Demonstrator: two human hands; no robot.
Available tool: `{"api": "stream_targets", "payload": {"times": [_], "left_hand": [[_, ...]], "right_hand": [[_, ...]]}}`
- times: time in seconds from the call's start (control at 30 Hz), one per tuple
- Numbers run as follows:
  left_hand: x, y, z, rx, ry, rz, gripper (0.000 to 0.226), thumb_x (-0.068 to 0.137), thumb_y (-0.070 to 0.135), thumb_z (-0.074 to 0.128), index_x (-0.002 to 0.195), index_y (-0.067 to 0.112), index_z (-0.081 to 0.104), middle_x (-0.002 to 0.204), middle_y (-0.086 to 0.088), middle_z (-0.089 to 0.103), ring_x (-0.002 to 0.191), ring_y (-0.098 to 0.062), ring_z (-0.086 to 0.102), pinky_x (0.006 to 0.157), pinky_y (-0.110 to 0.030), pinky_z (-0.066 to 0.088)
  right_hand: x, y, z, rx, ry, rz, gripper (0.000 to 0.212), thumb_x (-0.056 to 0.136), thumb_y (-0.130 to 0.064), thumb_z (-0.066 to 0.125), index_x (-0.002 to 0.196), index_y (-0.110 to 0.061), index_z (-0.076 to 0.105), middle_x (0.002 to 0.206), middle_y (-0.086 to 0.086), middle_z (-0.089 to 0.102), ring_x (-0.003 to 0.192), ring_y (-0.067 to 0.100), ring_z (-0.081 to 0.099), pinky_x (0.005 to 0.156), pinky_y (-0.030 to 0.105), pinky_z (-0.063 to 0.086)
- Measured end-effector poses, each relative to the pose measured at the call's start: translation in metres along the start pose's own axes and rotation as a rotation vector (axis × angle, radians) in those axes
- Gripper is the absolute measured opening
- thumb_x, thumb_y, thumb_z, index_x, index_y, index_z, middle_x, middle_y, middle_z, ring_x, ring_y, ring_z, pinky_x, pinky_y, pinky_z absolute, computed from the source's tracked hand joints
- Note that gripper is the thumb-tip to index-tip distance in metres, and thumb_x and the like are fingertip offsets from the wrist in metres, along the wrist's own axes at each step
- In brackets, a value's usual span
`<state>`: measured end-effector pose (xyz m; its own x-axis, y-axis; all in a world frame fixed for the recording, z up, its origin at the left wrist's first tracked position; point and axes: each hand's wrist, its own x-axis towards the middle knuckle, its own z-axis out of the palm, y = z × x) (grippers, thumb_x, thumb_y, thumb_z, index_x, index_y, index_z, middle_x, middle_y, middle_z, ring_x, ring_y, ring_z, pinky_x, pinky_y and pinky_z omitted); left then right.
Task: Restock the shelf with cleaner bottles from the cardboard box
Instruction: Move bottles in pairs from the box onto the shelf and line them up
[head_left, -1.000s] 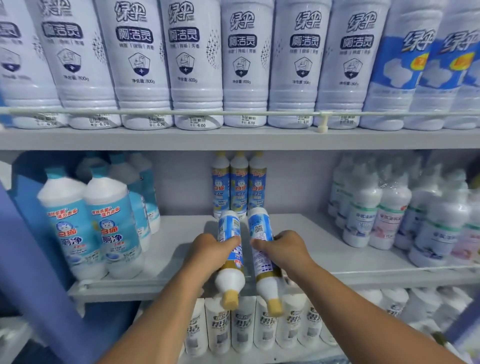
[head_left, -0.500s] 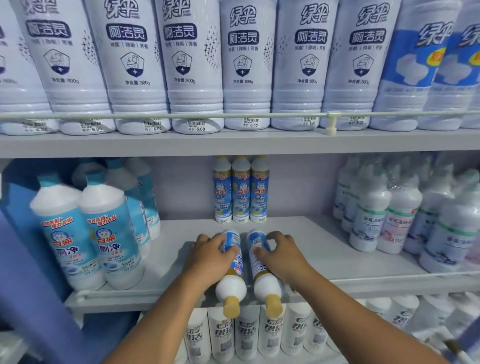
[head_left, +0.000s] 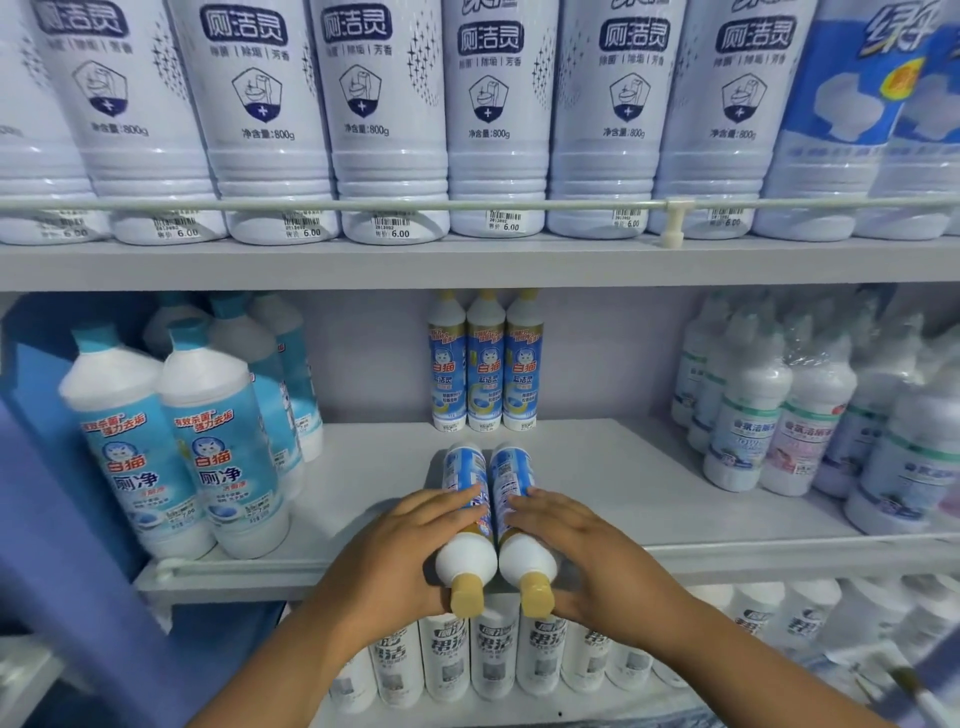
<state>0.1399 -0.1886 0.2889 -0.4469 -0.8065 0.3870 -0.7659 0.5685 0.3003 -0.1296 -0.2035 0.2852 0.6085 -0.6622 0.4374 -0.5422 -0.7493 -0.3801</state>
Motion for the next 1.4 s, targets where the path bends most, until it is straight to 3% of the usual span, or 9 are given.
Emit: {"api": "stream_targets", "payload": {"times": [0.3, 0.57, 0.7, 0.87, 0.93, 1.03, 1.2, 1.33, 1.4], "left_hand": [[-0.005, 0.005, -0.005, -0.129, 0.016, -0.073, 0.085, 0.052, 0.076, 0.078, 0.131, 0.06, 0.05, 0.143, 0.037, 0.041, 0.126, 0.009, 0.043, 0.105, -0.009, 0.035], [0.02, 0.017, -0.035, -0.368, 0.167, -0.186, 0.082, 0.038, 0.074, 0.083, 0.114, 0.048, 0.068, 0.122, 0.037, 0.058, 0.113, 0.008, 0.056, 0.096, -0.011, 0.042], [0.045, 0.022, -0.047, -0.576, 0.256, -0.283, 0.065, 0.045, 0.07, 0.085, 0.104, 0.047, 0.071, 0.105, 0.022, 0.072, 0.099, -0.003, 0.066, 0.087, -0.024, 0.052], [0.087, 0.029, -0.064, -0.69, 0.295, -0.389, 0.022, 0.077, 0.036, 0.082, 0.096, 0.04, 0.072, 0.095, 0.022, 0.075, 0.091, 0.005, 0.068, 0.085, -0.026, 0.054], [0.102, 0.026, -0.066, -0.677, 0.307, -0.433, 0.015, 0.078, 0.046, 0.079, 0.091, 0.041, 0.073, 0.093, 0.021, 0.076, 0.091, 0.0, 0.07, 0.088, -0.033, 0.057], [0.12, 0.021, -0.066, -0.548, 0.344, -0.505, 0.032, 0.07, 0.072, 0.066, 0.079, 0.042, 0.071, 0.078, 0.02, 0.073, 0.08, -0.007, 0.07, 0.077, -0.035, 0.056], [0.133, 0.012, -0.065, -0.448, 0.306, -0.553, 0.037, 0.083, 0.073, 0.049, 0.078, 0.041, 0.068, 0.079, 0.015, 0.072, 0.079, -0.009, 0.068, 0.068, -0.027, 0.051], [0.122, 0.011, -0.056, -0.544, 0.258, -0.533, 0.025, 0.094, 0.058, 0.053, 0.106, 0.038, 0.062, 0.095, 0.013, 0.072, 0.086, -0.003, 0.069, 0.07, -0.025, 0.053], [0.106, 0.012, -0.042, -0.633, 0.194, -0.549, 0.024, 0.091, 0.046, 0.066, 0.111, 0.036, 0.057, 0.095, 0.017, 0.07, 0.077, 0.011, 0.067, 0.063, -0.011, 0.051]], "right_hand": [[0.005, -0.007, -0.004, 0.011, 0.029, -0.012, 0.063, 0.072, -0.059, 0.081, 0.128, -0.036, 0.065, 0.141, -0.011, 0.054, 0.136, 0.012, 0.046, 0.112, 0.03, 0.041], [0.028, -0.02, -0.033, 0.181, 0.079, 0.144, 0.076, 0.053, -0.065, 0.084, 0.123, -0.053, 0.06, 0.124, -0.032, 0.057, 0.124, 0.001, 0.051, 0.106, 0.024, 0.041], [0.052, -0.028, -0.054, 0.312, 0.106, 0.208, 0.053, 0.058, -0.053, 0.09, 0.107, -0.043, 0.072, 0.105, -0.02, 0.068, 0.106, 0.004, 0.062, 0.096, 0.023, 0.048], [0.082, -0.026, -0.065, 0.558, 0.244, 0.338, 0.009, 0.085, -0.033, 0.078, 0.092, -0.032, 0.074, 0.082, -0.023, 0.071, 0.076, -0.006, 0.062, 0.069, 0.009, 0.046], [0.093, -0.024, -0.067, 0.63, 0.293, 0.415, 0.011, 0.088, -0.035, 0.075, 0.088, -0.025, 0.073, 0.071, -0.021, 0.068, 0.066, -0.006, 0.06, 0.061, 0.008, 0.045], [0.109, -0.02, -0.07, 0.62, 0.332, 0.486, 0.028, 0.085, -0.047, 0.074, 0.089, -0.02, 0.076, 0.075, -0.013, 0.073, 0.067, -0.004, 0.065, 0.06, 0.011, 0.048], [0.136, -0.004, -0.071, 0.606, 0.319, 0.659, 0.047, 0.081, -0.062, 0.07, 0.088, -0.016, 0.076, 0.086, 0.001, 0.078, 0.082, 0.014, 0.073, 0.079, 0.039, 0.061], [0.139, -0.009, -0.062, 0.644, 0.321, 0.709, 0.041, 0.088, -0.061, 0.061, 0.098, -0.023, 0.071, 0.092, -0.004, 0.077, 0.086, 0.012, 0.073, 0.075, 0.031, 0.058], [0.126, -0.01, -0.046, 0.646, 0.394, 0.649, 0.036, 0.09, -0.059, 0.061, 0.105, -0.028, 0.068, 0.098, -0.01, 0.075, 0.091, 0.007, 0.072, 0.077, 0.026, 0.056]]}}
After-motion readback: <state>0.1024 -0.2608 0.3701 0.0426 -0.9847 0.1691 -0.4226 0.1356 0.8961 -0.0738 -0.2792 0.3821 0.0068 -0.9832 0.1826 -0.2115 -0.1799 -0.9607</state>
